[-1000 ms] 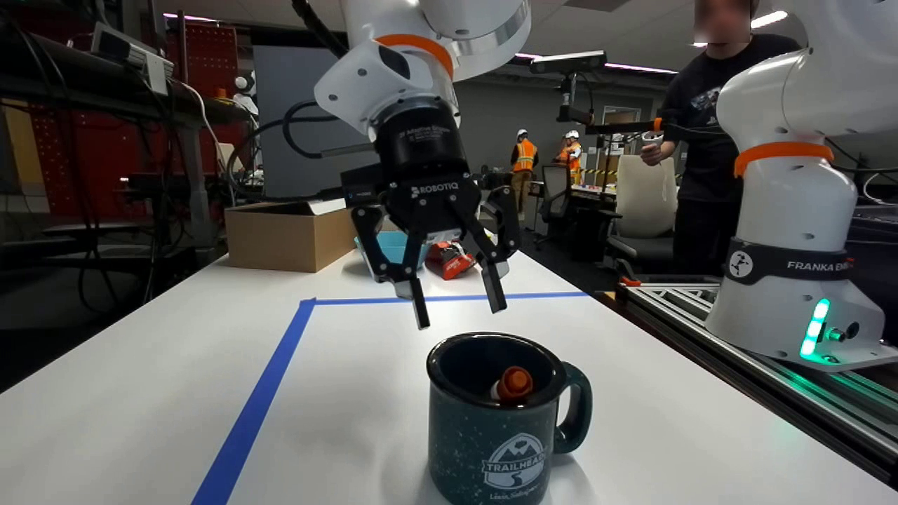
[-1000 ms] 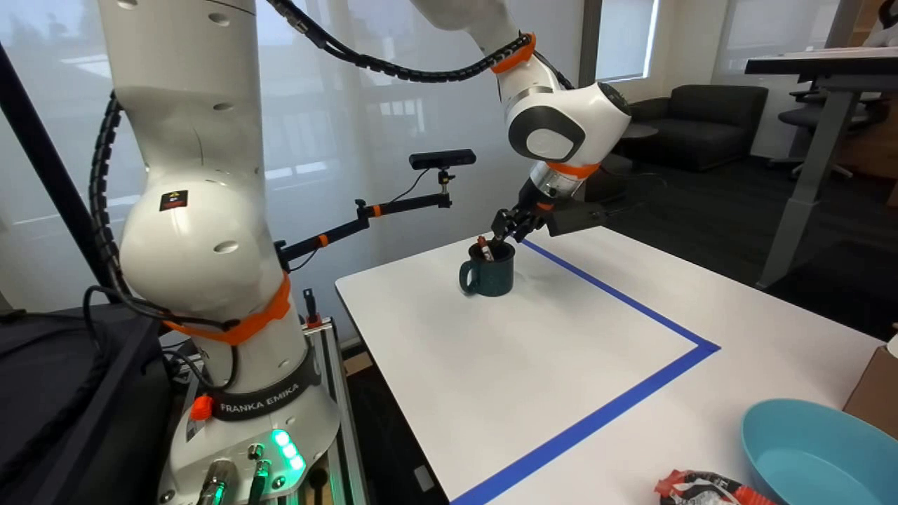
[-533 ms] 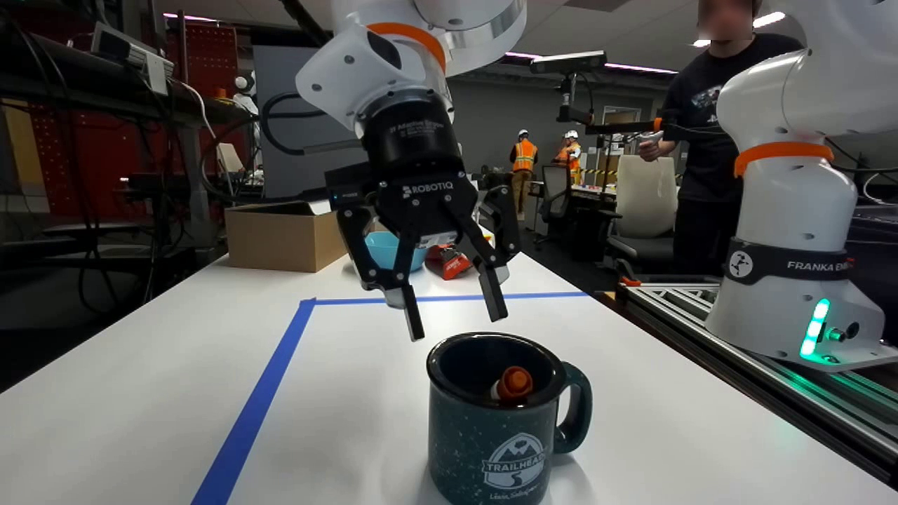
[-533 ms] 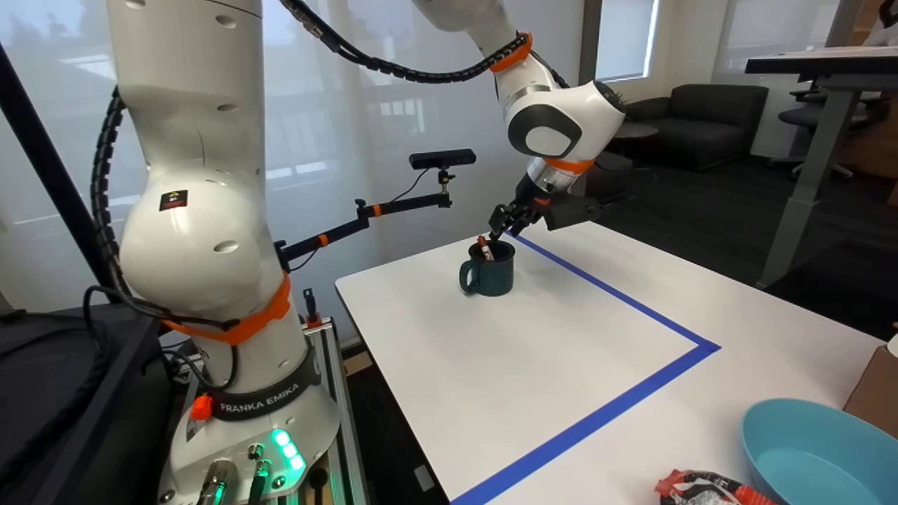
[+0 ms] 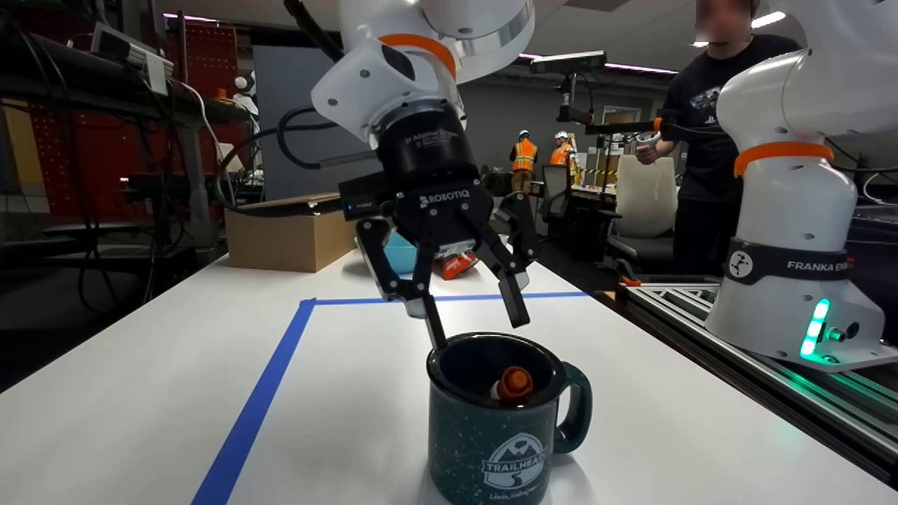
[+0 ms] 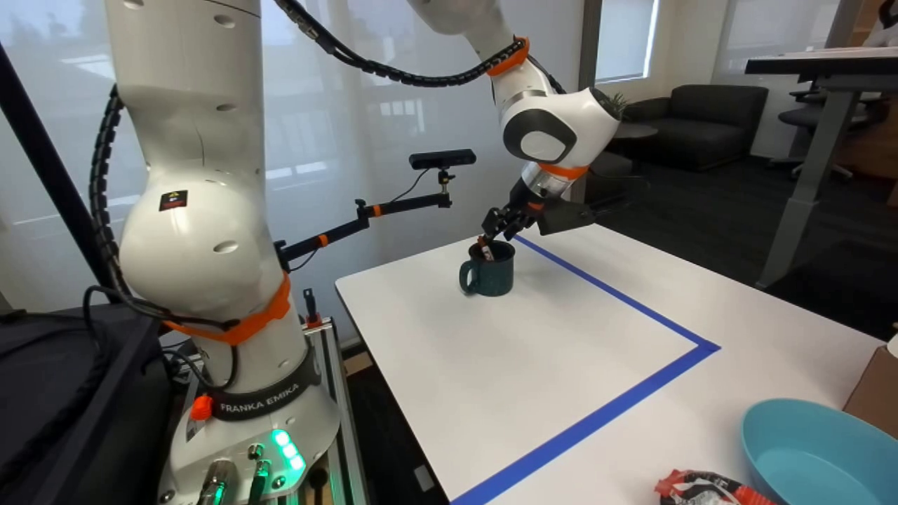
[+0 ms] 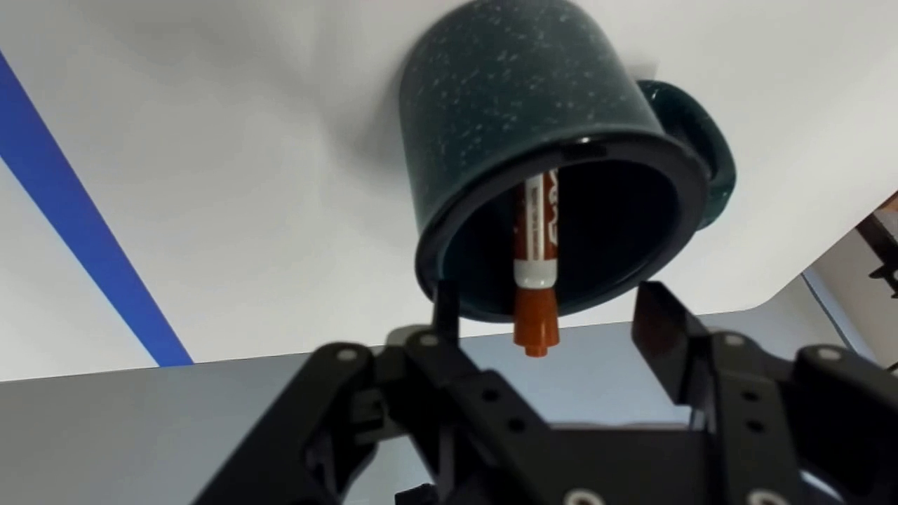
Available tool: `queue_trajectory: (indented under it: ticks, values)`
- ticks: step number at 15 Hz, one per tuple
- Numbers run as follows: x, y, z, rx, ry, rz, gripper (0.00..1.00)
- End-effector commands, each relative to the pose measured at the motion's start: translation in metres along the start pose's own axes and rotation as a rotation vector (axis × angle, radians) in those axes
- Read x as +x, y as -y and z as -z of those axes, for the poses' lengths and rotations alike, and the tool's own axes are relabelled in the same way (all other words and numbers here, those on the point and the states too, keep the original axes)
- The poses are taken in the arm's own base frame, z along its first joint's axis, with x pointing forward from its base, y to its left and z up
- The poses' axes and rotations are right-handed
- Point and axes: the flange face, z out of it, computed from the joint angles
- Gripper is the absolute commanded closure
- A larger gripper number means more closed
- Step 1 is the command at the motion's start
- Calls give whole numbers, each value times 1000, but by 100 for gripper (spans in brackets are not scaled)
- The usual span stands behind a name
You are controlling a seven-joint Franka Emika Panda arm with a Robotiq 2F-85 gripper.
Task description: Put the marker on the table
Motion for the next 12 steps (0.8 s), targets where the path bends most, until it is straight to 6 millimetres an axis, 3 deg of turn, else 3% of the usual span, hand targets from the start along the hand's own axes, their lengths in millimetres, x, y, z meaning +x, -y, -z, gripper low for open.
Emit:
queue_trajectory:
  ticks: [1, 6, 7, 12]
  values:
    - [3, 7, -3, 12, -16, -7, 36]
    - [3, 4, -8, 27, -22, -1, 38]
    - [3, 3, -9, 29, -26, -1, 43]
    - [2, 2, -17, 44, -32, -5, 38]
